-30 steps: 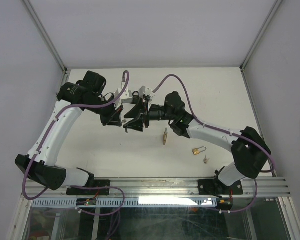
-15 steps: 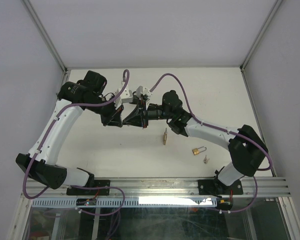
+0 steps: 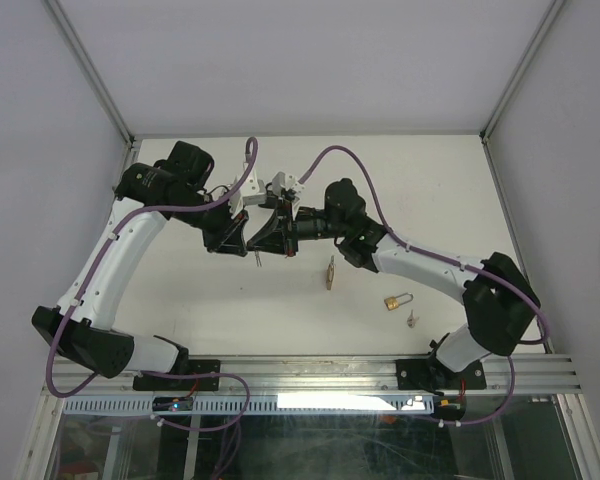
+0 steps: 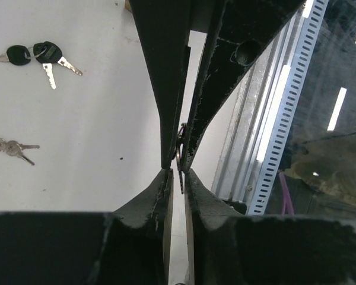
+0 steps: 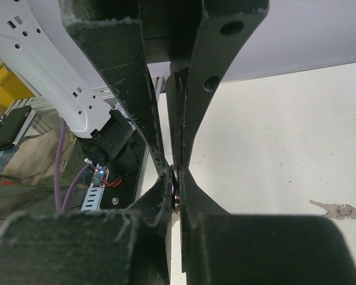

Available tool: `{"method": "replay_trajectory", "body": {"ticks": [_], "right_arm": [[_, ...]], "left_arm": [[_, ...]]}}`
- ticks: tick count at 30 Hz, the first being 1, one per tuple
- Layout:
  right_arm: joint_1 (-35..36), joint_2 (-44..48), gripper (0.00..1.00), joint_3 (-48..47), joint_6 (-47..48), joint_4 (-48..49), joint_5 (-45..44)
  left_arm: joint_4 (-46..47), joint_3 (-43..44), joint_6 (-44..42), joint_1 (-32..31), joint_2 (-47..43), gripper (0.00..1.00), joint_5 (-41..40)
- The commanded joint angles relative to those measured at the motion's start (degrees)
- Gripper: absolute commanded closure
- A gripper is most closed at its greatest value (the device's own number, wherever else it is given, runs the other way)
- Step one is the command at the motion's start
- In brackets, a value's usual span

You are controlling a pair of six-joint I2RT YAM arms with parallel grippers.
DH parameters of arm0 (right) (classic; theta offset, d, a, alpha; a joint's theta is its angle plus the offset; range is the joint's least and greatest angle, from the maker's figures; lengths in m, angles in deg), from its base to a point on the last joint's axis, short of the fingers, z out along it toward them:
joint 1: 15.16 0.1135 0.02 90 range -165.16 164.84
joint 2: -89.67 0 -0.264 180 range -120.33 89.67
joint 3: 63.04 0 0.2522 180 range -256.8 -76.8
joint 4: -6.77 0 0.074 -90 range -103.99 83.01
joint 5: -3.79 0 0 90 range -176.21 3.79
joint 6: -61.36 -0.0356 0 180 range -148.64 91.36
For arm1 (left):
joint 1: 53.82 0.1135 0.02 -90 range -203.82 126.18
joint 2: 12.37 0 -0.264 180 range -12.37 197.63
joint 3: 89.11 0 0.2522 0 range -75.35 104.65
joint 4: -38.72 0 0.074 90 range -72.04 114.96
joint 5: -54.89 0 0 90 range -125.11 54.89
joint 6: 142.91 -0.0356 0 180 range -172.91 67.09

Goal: Unlock with the key

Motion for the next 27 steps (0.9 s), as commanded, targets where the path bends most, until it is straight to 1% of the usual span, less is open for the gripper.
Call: {"method": "replay_trajectory", "body": {"ticks": [1, 3, 5, 7, 8, 10, 12, 14, 15, 17, 18, 20, 21, 22, 23, 27], "right_arm": [[-0.36, 3.99, 1.0, -0.39, -2.74, 1.92, 0.56], [-1.4, 5.11, 1.0, 1.72, -6.81, 6.81, 0.52], [-2.64, 6.33, 1.0, 3.82, -10.28, 11.02, 0.2], [-3.61, 7.73, 1.0, 4.96, -11.8, 12.47, -0.31], [-3.88, 8.34, 1.0, 5.26, -12.29, 13.02, -0.47], [-4.23, 9.48, 1.0, 6.25, -13.58, 14.91, -0.98], [-4.53, 10.76, 1.0, 7.82, -15.73, 18.44, -2.36], [-4.8, 12.08, 1.0, 10.12, -18.4, 23.91, -4.53], [-4.72, 12.54, 1.0, 11.16, -19.83, 26.71, -5.65], [-4.74, 13.12, 1.0, 12.76, -22.64, 31.85, -8.14], [-4.76, 13.29, 1.0, 13.22, -23.41, 33.41, -9.11], [-4.67, 13.8, 1.0, 14.07, -23.91, 36.01, -11.16], [-4.62, 14.15, 1.0, 14.45, -23.99, 37.31, -12.08], [-4.61, 14.3, 1.0, 14.74, -24.15, 38.29, -12.5], [-4.64, 14.47, 1.0, 14.87, -24.42, 39.12, -12.86], [-5.87, 16.53, 1.0, 16.39, -26.84, 40.75, -16.1]], "left_arm": [[2.32, 1.36, 0.06, -0.37, -0.37, 0.78, 4.41], [2.7, 0.87, -1.01, -0.34, -1.26, 0.7, 4.92], [3.78, -0.32, -1.8, -0.35, -2.78, 0.64, 4.73], [5.75, -1.44, -1.96, -0.31, -4.35, 0.55, 4.1], [7.12, -1.99, -1.71, -0.29, -5.53, 0.52, 3.82], [11.33, -3.03, 0.03, -0.3, -7.41, 0.51, 3.35], [17.72, -4.71, 3.4, -0.33, -10.14, 0.5, 4.26], [26.1, -8.03, 7.33, -0.3, -14.31, 0.49, 7.91], [30.88, -10.72, 8.62, -0.33, -17.01, 0.48, 12.18], [43.77, -18.21, 14.43, -0.29, -23.19, 0.46, 17.27], [51.63, -22.29, 19.5, -0.29, -26.58, 0.45, 17.8], [69.52, -29.73, 28.89, -0.29, -31.42, 0.51, 15.94], [73.23, -32.44, 31.68, -0.33, -32.47, 0.54, 14.81], [74.69, -32.91, 33.17, -0.29, -32.79, 0.56, 14.23], [74.77, -32.72, 33.96, -0.31, -32.34, 0.56, 14.31], [74.53, -31.63, 37.26, -0.29, -29.2, 0.48, 15.94]]}}
